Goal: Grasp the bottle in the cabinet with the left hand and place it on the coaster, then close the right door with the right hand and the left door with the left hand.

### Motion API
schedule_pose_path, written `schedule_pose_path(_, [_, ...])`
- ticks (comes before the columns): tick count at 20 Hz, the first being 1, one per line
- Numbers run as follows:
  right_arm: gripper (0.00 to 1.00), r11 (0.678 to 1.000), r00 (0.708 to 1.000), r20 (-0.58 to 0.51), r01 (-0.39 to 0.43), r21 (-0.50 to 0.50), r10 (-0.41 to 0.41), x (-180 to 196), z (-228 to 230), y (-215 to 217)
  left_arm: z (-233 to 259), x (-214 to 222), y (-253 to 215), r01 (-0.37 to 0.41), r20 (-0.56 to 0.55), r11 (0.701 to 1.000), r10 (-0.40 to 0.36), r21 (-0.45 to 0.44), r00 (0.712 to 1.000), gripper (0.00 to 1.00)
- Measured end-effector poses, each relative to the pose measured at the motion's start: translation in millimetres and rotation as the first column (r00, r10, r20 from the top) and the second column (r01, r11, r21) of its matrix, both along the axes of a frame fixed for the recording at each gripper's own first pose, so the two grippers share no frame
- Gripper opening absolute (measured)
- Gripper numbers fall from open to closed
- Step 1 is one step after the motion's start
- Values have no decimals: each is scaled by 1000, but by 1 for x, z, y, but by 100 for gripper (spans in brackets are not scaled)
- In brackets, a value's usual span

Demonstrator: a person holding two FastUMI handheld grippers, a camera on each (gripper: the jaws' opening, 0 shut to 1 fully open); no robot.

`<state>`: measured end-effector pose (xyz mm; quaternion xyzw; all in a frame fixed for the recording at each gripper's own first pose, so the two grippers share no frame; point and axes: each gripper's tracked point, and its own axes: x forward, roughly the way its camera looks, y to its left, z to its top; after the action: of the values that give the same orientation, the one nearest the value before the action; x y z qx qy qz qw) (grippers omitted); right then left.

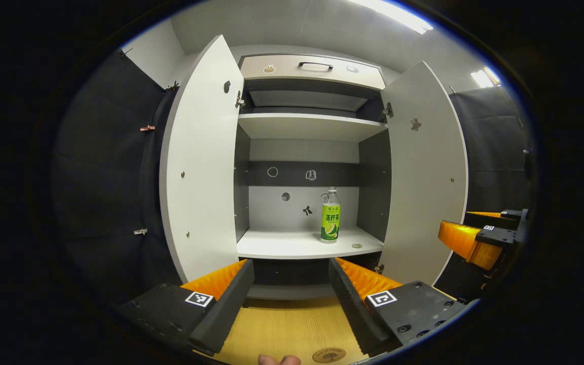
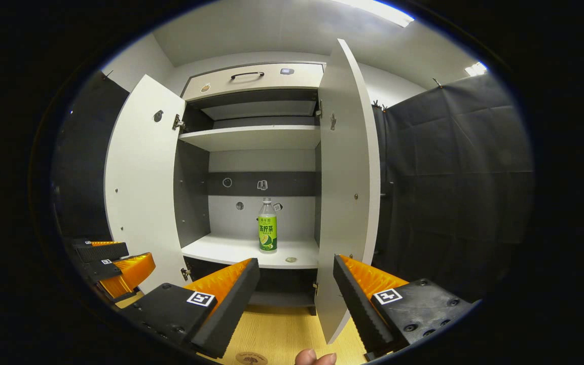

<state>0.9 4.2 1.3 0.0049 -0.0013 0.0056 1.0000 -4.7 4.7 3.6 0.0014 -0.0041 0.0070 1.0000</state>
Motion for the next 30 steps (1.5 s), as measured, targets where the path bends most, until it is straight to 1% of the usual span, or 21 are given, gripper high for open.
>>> schedule_pose_path(7, [98, 1000, 1000, 8, -16, 12, 16, -2, 4, -4, 4, 10, -13, 27, 4, 1000, -27, 13, 1000, 94])
schedule_pose_path(10, [97, 1000, 1000, 18, -14, -9, 14, -6, 5, -16, 6, 31, -29, 59, 1, 998, -59, 18, 998, 94])
schedule_pose_path(12, [98, 1000, 1000, 2, 9, -6, -9, -10, 2, -31, 12, 52, -42, 84, 12, 996, -84, 18, 996, 94])
schedule_pose_path(15, [97, 999, 999, -12, 43, 29, -43, -16, -1, -57, 27, 97, -64, 117, 44, 993, -118, 31, 992, 94])
schedule_pose_path(19, [97, 996, 996, -24, 88, 24, -88, -20, -6, -92, 42, 171, -88, 147, 70, 988, -150, 49, 986, 95])
schedule_pose_path(22, [97, 992, 992, -23, 122, 21, -121, -19, -7, -115, 42, 232, -103, 159, 71, 986, -162, 42, 984, 95])
schedule_pose_path(24, [97, 990, 990, -21, 141, 25, -140, -18, -6, -128, 35, 269, -111, 165, 51, 986, -166, 24, 985, 95])
schedule_pose_path(27, [97, 985, 985, -5, 171, 16, -171, -15, -2, -147, 29, 315, -119, 155, 22, 988, -155, -20, 988, 94])
schedule_pose_path(30, [97, 981, 981, -1, 195, 14, -195, -14, -3, -160, 24, 354, -119, 122, 5, 993, -122, 1, 993, 95])
